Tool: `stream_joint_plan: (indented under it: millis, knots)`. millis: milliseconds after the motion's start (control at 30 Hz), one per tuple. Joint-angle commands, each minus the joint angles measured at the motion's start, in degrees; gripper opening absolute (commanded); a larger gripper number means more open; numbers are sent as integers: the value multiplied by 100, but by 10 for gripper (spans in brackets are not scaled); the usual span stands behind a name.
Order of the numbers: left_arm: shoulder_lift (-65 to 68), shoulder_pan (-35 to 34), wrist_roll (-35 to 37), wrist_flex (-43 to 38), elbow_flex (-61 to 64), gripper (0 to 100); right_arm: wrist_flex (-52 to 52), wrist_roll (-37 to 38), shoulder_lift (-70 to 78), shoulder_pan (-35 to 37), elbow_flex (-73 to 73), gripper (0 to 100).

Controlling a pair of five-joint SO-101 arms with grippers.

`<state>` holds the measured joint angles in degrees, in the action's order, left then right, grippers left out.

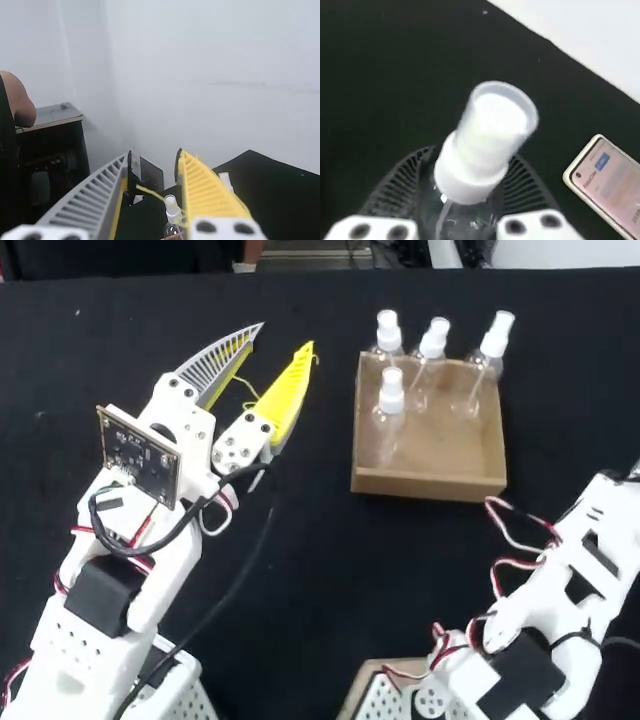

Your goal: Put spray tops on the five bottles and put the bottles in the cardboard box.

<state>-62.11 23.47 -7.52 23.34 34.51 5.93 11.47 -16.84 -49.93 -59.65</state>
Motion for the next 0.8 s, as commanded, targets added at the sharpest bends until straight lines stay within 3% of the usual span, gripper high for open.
stream_joint_plan:
  millis: [0,233,367,500,767]
  knots:
    - [-70,-31,-53,-114,-75,159,-9,-9,-286,-18,13,11]
    - [-70,-31,-53,-114,-75,159,-18,44,-268,35,-242,21]
    - [-70,-31,-53,-114,-75,159,-9,9,-330,167,-620,100]
    - [-70,-31,-53,-114,-75,159,0,0,-444,167,-716,6]
    - [-70,-31,-53,-114,-75,159,-53,26,-602,132,-725,65]
